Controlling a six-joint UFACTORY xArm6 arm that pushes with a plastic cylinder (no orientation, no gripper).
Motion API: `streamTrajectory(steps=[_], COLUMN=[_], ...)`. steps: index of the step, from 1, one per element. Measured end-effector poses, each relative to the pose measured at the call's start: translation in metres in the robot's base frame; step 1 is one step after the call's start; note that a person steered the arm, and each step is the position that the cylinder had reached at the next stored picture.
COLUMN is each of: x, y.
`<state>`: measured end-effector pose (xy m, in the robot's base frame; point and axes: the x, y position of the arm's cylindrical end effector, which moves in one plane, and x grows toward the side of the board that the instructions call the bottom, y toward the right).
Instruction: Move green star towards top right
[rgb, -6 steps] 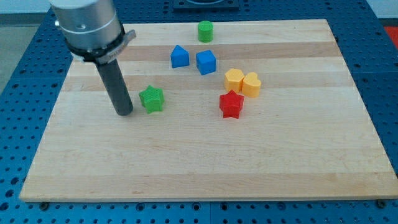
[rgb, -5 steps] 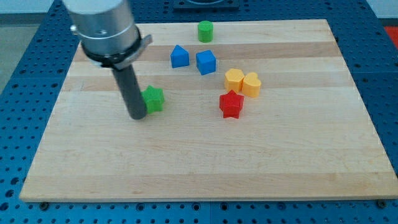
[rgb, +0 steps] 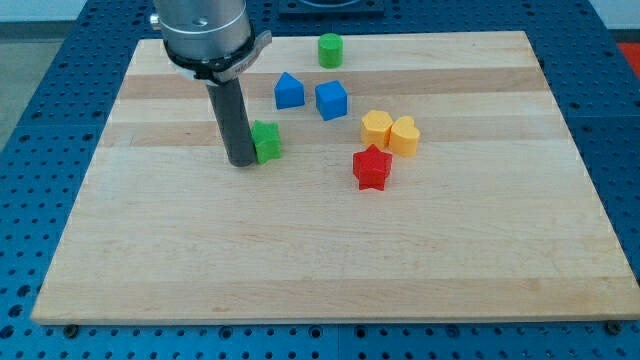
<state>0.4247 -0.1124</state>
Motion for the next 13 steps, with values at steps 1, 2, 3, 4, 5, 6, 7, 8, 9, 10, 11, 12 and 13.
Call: streamTrajectory(steps=[1,2,3,4,5,6,7,8,9,10,11,12,13], x=[-0.01,-0.024,-0.039,-0.051,-0.051,-0.051,-0.048,-0.032,-0.026,-0.04,-0.051,-0.051,-0.051], y=[0.013,0.025,0.016,0.01,0.022,0.038,0.048,0.046,0.05,0.069,0.091,0.117,0.143])
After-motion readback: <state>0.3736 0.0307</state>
